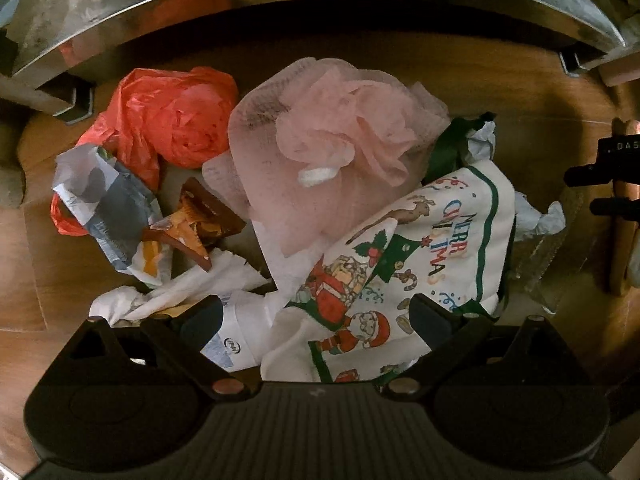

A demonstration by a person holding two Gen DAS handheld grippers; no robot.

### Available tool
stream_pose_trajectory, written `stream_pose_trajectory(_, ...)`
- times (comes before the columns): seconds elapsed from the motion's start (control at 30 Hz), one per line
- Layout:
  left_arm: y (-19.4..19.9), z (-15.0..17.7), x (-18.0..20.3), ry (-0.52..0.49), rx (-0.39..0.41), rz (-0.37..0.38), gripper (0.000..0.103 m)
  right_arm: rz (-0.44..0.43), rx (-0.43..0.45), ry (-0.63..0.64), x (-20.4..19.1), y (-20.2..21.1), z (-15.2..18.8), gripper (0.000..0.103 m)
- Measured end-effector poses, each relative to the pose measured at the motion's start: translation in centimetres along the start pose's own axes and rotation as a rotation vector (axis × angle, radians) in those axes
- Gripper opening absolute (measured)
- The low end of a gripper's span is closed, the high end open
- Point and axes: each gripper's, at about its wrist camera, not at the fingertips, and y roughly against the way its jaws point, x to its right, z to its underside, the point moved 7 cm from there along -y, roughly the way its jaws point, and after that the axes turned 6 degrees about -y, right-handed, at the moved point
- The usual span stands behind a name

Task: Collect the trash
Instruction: 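Lower both tools toward the trash pile on the floor, then grasp the Christmas-print paper with the left tool while the right tool grasps the clear plastic packaging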

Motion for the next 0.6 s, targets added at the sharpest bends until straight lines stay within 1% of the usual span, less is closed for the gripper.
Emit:
stream_pose_trajectory(0.03, -0.2, -0.1, 0.0, 0.0, 0.001, 0.002, 0.1, -0.007, 0.015, 0.002, -0.2, 0.2, 0.0, 0.057)
stream_pose_trajectory(0.1, -0.6, -0.2, 0.1, 0.0, 0.001, 0.007, 0.096, -0.014, 0.007, 0.012, -1.0, -0.1, 0.0, 0.056)
stream_pose_trajectory(0.17, -1.0, -0.3, 0.4, 0.0, -0.008, 0.022, 0.09, -0.007, 0.012, 0.022, -1.2, -0.1, -0.2, 0.056)
stream_pose_trajectory(0.2, -1.1, -0.3, 0.6, -0.002, -0.009, 0.032, 0.088, -0.009, 0.013, 0.023, -1.4, -0.2, -0.1, 0.054)
stream_pose_trajectory(0.3, -1.5, -0.5, 1.0, -0.013, -0.004, 0.045, 0.08, 0.001, 0.01, 0.048, -1.6, -0.8, 0.0, 0.053)
stream_pose_trajectory(0.37, -1.9, -0.6, 1.0, -0.009, -0.009, 0.059, 0.071, 0.014, 0.019, 0.074, -2.1, -1.1, 0.1, 0.052)
stream_pose_trajectory(0.4, -2.1, -0.6, 0.9, -0.001, -0.014, 0.067, 0.07, 0.015, 0.018, 0.085, -2.3, -1.2, 0.2, 0.05)
stream_pose_trajectory(0.47, -2.5, -0.7, 0.7, 0.027, -0.021, 0.084, 0.065, 0.023, 0.026, 0.104, -2.6, -1.3, 0.3, 0.02)
stream_pose_trajectory(0.5, -2.7, -0.8, 0.6, 0.043, -0.024, 0.096, 0.063, 0.034, 0.021, 0.105, -2.7, -0.9, 0.9, 0.003)
stream_pose_trajectory(0.57, -3.0, -0.7, 0.3, 0.07, -0.036, 0.114, 0.053, 0.034, 0.014, 0.103, -2.7, -1.2, 1.0, 0.001)
stream_pose_trajectory(0.6, -3.1, -0.6, 0.2, 0.078, -0.042, 0.119, 0.044, 0.045, 0.019, 0.119, -2.9, -1.3, 1.1, 0.001)
